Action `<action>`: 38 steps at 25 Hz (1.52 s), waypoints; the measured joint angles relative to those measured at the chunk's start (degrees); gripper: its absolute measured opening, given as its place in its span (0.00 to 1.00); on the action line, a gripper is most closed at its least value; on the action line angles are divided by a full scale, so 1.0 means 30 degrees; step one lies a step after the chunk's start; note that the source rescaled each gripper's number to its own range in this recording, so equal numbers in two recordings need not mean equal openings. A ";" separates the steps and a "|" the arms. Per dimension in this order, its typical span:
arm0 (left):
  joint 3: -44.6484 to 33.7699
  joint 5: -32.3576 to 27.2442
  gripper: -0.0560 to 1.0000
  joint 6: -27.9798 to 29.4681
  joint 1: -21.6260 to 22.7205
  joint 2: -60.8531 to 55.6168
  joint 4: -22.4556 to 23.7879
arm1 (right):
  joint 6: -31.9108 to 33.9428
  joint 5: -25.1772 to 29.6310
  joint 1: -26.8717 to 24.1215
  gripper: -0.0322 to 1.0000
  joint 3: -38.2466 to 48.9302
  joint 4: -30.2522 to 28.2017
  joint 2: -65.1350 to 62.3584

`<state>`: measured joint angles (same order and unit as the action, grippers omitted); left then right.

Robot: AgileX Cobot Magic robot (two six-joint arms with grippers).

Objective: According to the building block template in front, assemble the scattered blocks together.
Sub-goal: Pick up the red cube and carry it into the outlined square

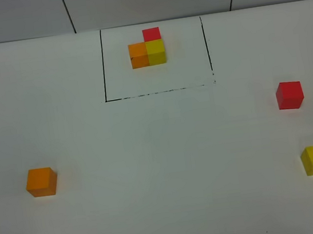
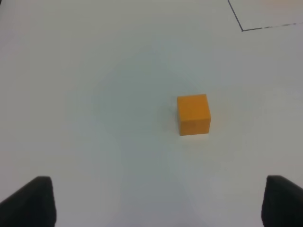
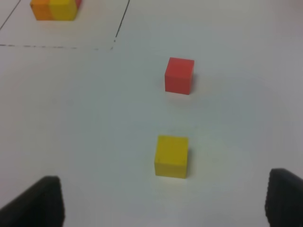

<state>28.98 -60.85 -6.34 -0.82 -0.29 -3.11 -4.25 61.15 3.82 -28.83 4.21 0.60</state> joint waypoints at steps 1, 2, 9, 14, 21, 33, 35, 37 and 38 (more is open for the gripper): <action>0.0000 0.0000 1.00 0.0000 0.0000 0.0000 0.0000 | 0.0000 0.0000 0.0000 0.73 0.0000 0.0000 0.0000; 0.0000 0.0000 1.00 0.0000 0.0000 0.0000 0.0000 | 0.0000 0.0000 0.0000 0.73 0.0000 0.0000 0.0000; 0.0000 0.0000 1.00 0.0000 0.0000 0.0000 0.0000 | 0.0000 0.0000 0.0000 0.73 0.0000 0.0000 0.0000; 0.0000 0.0000 1.00 0.0000 0.0000 0.0000 0.0000 | 0.0000 0.0000 0.0000 0.73 0.0000 0.0000 0.0000; 0.0000 0.0000 1.00 0.0000 0.0000 0.0000 0.0000 | 0.0620 -0.0040 0.0000 0.73 -0.0066 -0.0324 0.0698; 0.0000 0.0000 1.00 0.0000 0.0000 0.0000 0.0000 | 0.1737 -0.4293 0.0000 0.87 -0.3878 -0.1404 1.7294; 0.0000 0.0000 1.00 0.0000 0.0000 0.0000 0.0000 | 0.1415 -0.5041 0.0000 0.88 -0.5280 -0.1271 2.0861; 0.0000 0.0000 1.00 0.0000 0.0000 0.0000 0.0000 | 0.1415 -0.5455 0.0000 0.89 -0.6689 -0.0978 2.4107; 0.0000 0.0000 1.00 0.0000 0.0000 0.0000 0.0000 | 0.1315 -0.5534 0.0000 0.89 -0.7475 -0.0800 2.5661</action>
<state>28.98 -60.85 -6.34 -0.82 -0.29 -3.11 -0.30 44.54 3.82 -51.26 1.81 77.59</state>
